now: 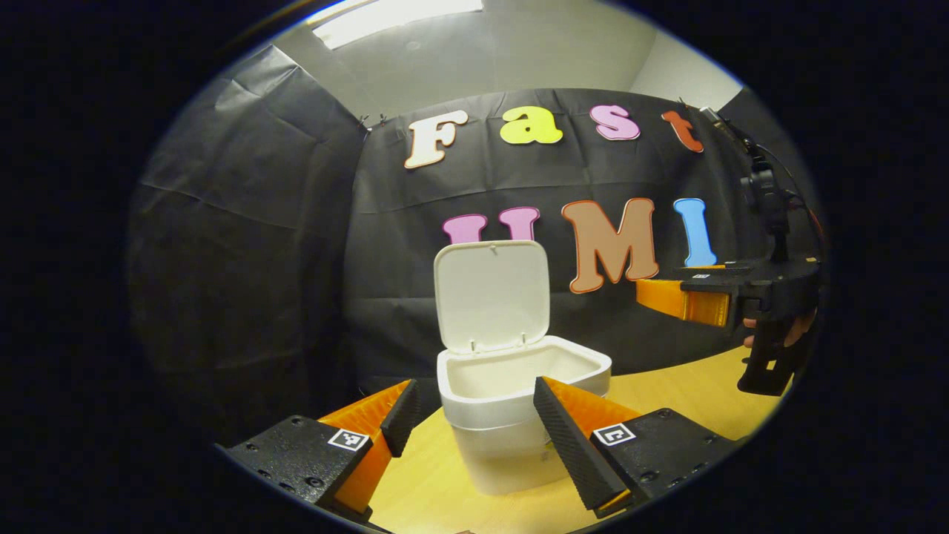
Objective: Press the lid of the desktop garbage bin to open it, pick up the crumpled paper on the desktop and throw it into the bin, then pick up the pop can on the desktop and drop it into the bin, and finally close the garbage bin lid.
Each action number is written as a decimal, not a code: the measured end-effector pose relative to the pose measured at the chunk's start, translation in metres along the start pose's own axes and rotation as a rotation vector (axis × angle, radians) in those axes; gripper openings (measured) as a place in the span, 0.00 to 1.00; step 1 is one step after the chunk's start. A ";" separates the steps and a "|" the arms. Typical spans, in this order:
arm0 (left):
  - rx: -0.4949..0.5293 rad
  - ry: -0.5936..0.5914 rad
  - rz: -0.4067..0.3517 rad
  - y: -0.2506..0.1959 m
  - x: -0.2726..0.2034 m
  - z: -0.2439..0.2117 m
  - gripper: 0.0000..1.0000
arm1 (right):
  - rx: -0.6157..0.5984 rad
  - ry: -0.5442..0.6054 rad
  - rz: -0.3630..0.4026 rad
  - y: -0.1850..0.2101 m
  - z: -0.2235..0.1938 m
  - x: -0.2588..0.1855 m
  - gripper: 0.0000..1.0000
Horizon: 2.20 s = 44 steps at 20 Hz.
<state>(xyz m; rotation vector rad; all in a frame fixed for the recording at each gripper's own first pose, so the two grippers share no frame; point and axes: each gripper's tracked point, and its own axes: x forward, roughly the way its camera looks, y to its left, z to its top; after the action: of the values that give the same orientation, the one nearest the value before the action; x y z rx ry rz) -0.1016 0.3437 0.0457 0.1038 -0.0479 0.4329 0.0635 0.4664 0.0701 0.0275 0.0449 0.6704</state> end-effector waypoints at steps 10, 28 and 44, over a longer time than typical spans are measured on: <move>-0.043 -0.029 -0.232 -0.121 0.007 0.020 0.94 | -0.002 -0.007 -0.275 -0.135 -0.006 -0.094 0.97; -0.098 0.190 -0.523 -0.281 -0.018 -0.053 0.94 | 0.057 0.110 -0.646 -0.265 -0.050 -0.284 0.98; 0.035 0.500 -0.501 -0.299 -0.035 -0.214 0.95 | 0.064 0.230 -0.718 -0.270 -0.083 -0.329 0.98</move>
<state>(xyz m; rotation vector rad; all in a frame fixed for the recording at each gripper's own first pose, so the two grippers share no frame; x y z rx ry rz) -0.0027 0.0830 -0.1958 0.0371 0.4700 -0.0502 -0.0311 0.0511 -0.0129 -0.0052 0.2837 -0.0487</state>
